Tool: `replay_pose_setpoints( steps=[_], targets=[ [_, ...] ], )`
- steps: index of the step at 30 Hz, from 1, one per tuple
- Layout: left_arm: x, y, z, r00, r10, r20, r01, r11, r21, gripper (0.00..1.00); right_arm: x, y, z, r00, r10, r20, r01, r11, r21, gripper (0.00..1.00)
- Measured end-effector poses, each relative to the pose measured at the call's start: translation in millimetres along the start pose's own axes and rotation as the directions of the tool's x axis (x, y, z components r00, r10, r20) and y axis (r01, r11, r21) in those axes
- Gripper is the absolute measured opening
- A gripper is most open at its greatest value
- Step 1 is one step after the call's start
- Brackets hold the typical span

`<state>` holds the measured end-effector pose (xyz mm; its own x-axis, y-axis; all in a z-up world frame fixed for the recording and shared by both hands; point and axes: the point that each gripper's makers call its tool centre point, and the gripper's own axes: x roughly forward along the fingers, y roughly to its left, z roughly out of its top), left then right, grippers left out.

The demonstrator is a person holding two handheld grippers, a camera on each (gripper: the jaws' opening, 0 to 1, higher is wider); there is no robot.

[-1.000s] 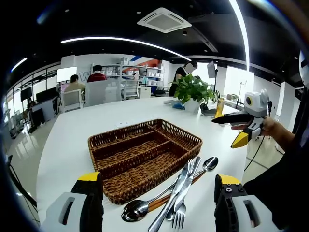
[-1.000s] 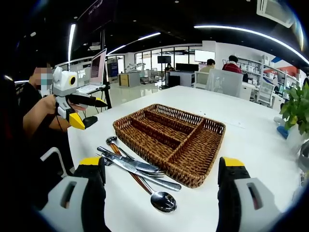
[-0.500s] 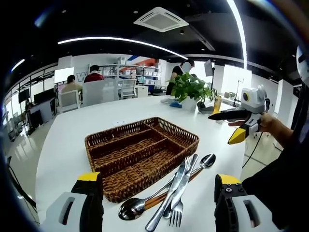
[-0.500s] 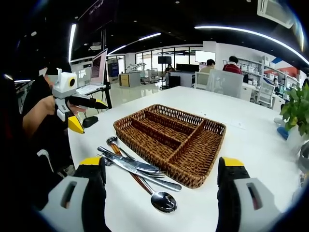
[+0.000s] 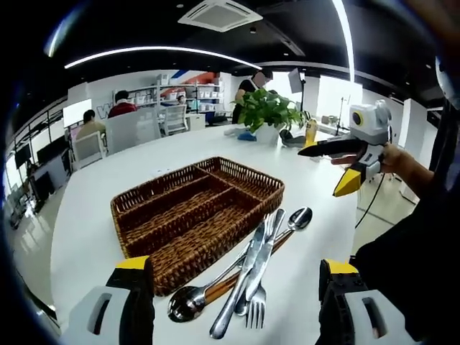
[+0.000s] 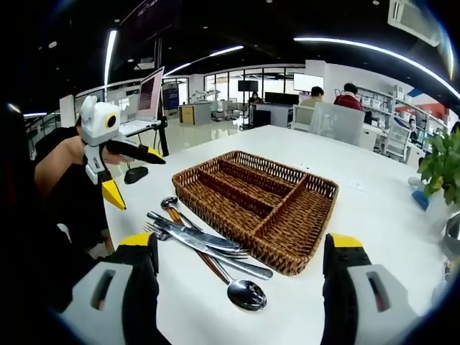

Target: Arrange the knives, forks, and spoons in their matching storage slots by inserting each utensil handle-first until every utensil is classified and aligned in the correct compartment

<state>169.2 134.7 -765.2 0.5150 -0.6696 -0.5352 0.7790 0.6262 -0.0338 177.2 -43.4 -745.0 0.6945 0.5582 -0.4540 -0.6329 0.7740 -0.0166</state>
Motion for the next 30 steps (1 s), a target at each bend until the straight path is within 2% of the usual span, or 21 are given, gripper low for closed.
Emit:
replay_pose_setpoints(
  steps=[2,4,9,12,14,18,22,26,28,30],
  targets=[
    [2,-3.9,-0.6,1.0,-0.02,-0.003,0.02,1.0,0.003,0.84,0,1,-1.6,1.0,0.001,-0.009,-0.001,1.0,-0.011,0.97],
    [6,-8.3,-0.2,0.999,-0.035,0.002,0.035,0.999,-0.007,0.86,1,2,-2.4,1.0,0.009,-0.014,-0.009,1.0,-0.014,0.97],
    [15,-18.6,-5.5,0.996,-0.081,-0.037,0.082,0.996,0.022,0.78,3,4,-4.0,1.0,0.016,-0.024,-0.016,1.0,-0.026,0.96],
    [20,-23.8,-8.6,0.992,-0.11,-0.061,0.112,0.993,0.032,0.68,3,5,-5.0,0.999,0.019,-0.029,-0.02,0.999,-0.03,0.96],
    [24,-30.0,-14.9,0.984,-0.146,-0.1,0.151,0.988,0.042,0.6,4,5,-6.2,0.999,0.021,-0.036,-0.022,0.999,-0.033,0.95],
    [31,-33.6,-27.3,0.969,-0.177,-0.174,0.186,0.982,0.039,0.43,5,5,-8.7,0.998,0.024,-0.05,-0.026,0.999,-0.042,0.94],
    [38,-34.7,-35.1,0.957,-0.187,-0.223,0.2,0.979,0.038,0.39,6,7,-9.9,0.998,0.028,-0.055,-0.031,0.998,-0.047,0.94],
    [44,-32.7,-40.5,0.947,-0.187,-0.263,0.202,0.979,0.033,0.29,6,8,-10.6,0.998,0.03,-0.056,-0.032,0.998,-0.045,0.93],
    [48,-32.9,-42.3,0.941,-0.192,-0.277,0.206,0.978,0.02,0.27,6,9,-11.3,0.998,0.03,-0.057,-0.033,0.999,-0.043,0.93],
    [50,-32.9,-46.1,0.932,-0.197,-0.303,0.21,0.978,0.012,0.22,6,10,-11.9,0.998,0.033,-0.058,-0.036,0.998,-0.045,0.92]
  ],
)
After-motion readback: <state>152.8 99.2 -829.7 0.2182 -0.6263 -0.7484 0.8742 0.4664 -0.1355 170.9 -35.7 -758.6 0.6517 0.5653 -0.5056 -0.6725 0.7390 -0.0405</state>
